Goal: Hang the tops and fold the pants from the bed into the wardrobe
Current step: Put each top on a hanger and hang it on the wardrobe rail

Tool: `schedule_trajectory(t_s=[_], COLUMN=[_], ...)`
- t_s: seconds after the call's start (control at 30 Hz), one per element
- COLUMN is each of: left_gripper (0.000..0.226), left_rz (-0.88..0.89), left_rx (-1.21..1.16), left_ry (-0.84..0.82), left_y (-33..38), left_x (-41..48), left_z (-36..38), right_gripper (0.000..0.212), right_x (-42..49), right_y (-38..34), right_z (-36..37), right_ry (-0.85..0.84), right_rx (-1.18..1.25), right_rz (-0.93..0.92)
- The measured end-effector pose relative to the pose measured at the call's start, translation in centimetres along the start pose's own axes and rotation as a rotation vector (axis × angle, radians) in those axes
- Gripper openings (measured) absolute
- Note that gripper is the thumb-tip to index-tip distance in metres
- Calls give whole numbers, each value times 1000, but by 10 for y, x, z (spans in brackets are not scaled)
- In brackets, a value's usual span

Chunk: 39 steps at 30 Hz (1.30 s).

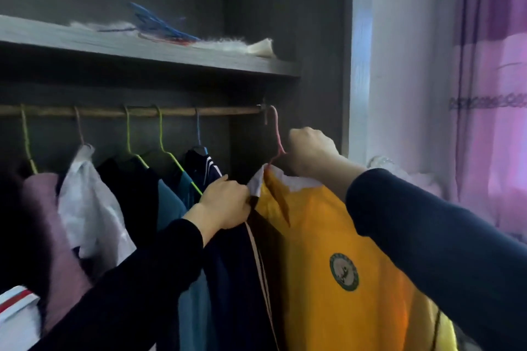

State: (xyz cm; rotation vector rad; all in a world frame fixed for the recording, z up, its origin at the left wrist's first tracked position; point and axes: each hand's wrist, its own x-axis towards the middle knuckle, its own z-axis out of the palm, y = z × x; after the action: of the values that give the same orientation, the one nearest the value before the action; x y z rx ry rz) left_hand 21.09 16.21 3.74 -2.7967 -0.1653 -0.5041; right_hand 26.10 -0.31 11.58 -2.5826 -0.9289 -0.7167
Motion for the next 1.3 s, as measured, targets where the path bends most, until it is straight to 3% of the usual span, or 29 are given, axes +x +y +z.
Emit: schedule_trajectory(t_s=[0.07,0.23,0.37,0.47,0.7,1.07,1.17,1.3], left_gripper=[17,12,47,73,92,95,89,73], left_rz=[-33,-140,-289,-388,-541,-538,-528,-521], left_rx=[-19,-5,-1,38,172,184,85,-76], left_ry=[4,27,86,120,190,238,226,356], left_y=[-10,-33,-59,-79,-116,-119,-119,-109], left_x=[8,32,61,82,114,116,110,91], left_z=[-7,-20,-26,-30,-32,-27,-30,-30], right_gripper=[10,18,10,15,6,18,17,20], right_x=[25,80,113,134,164,162,160,140], right_y=[-11,-28,-37,-39,-34,-44,-45,-42], right_z=[3,17,35,54,96,116,114,102], right_ry=[24,128,53,11,-124,-135,-147,-80], right_rx=[33,135,197,242,232,356,357,287], right_rz=[-1,-24,-15,6,2,-50,-47,-155])
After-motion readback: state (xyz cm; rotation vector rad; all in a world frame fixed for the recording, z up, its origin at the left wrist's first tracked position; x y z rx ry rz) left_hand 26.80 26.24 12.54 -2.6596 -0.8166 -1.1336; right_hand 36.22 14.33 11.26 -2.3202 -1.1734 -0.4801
